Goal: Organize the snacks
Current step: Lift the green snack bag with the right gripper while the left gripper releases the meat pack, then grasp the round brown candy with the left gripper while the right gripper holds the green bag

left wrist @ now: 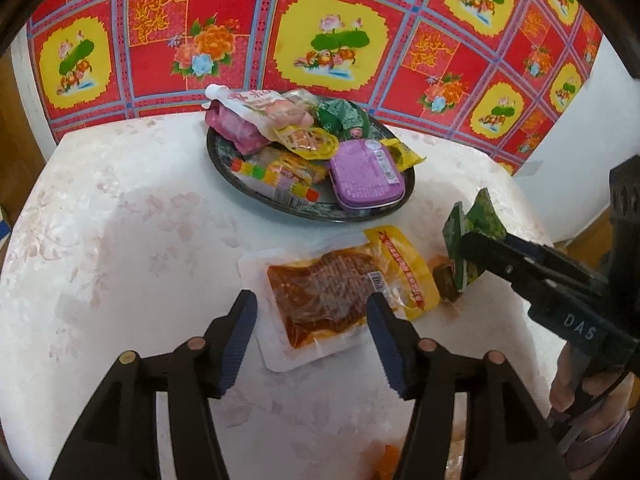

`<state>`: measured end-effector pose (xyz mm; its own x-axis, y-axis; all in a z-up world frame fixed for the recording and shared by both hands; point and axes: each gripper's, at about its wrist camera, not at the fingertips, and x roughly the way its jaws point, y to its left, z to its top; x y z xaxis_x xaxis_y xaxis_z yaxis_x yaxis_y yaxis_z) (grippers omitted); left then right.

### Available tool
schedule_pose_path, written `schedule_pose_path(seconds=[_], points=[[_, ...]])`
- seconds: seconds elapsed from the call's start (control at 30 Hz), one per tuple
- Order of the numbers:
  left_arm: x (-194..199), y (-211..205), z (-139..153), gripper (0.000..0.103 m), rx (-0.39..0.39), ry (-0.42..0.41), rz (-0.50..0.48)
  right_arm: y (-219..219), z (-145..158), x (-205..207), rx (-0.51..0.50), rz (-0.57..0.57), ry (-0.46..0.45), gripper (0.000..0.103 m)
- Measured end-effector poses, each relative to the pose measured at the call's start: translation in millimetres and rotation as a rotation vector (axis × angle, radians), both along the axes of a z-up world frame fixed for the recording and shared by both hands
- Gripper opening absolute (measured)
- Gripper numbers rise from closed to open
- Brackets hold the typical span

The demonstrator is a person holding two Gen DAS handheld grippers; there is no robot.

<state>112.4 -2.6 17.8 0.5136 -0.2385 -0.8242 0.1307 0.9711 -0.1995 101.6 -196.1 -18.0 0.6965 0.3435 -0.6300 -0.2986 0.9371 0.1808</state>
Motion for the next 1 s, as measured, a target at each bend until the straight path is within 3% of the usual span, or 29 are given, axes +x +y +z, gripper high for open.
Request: schedule_pose_path(seconds=[0.17, 0.27, 0.43, 0.63, 0.73, 0.83, 1.0], points=[[-0.5, 0.0, -0.4, 0.067, 0.01, -0.004, -0.002, 7.8, -0.6, 2.7, -0.049, 0.022, -0.009, 0.046], [0.3, -3.8, -0.3, 0.077, -0.007, 0.0, -0.015, 12.5, -1.0, 8.6, -0.081, 0.03, -0.002, 0.046], [2.5, -5.4, -0.4, 0.077, -0.064, -0.018, -0.032, 14.1, -1.2, 12.2, -0.089, 0.051, 0.004, 0.046], [2.3, -16.8, -1.3, 0.077, -0.08, -0.034, -0.084, 6.7, -4.2, 15.8, -0.019, 0.06, 0.029, 0.045], [1.3, -18.6, -1.3, 0.073, -0.05, -0.048, -0.082, 6.4, -5.9, 14.5, -0.005, 0.058, 0.026, 0.044], [0.4, -16.9, -1.7, 0.056, -0.009, -0.054, -0.07, 6.4, -6.0, 13.7, 0.012, 0.054, 0.024, 0.043], [-3.0, -11.2, -0.2, 0.055, -0.045, -0.021, -0.087, 2.4, -2.7, 11.7, 0.035, 0.044, 0.014, 0.043]])
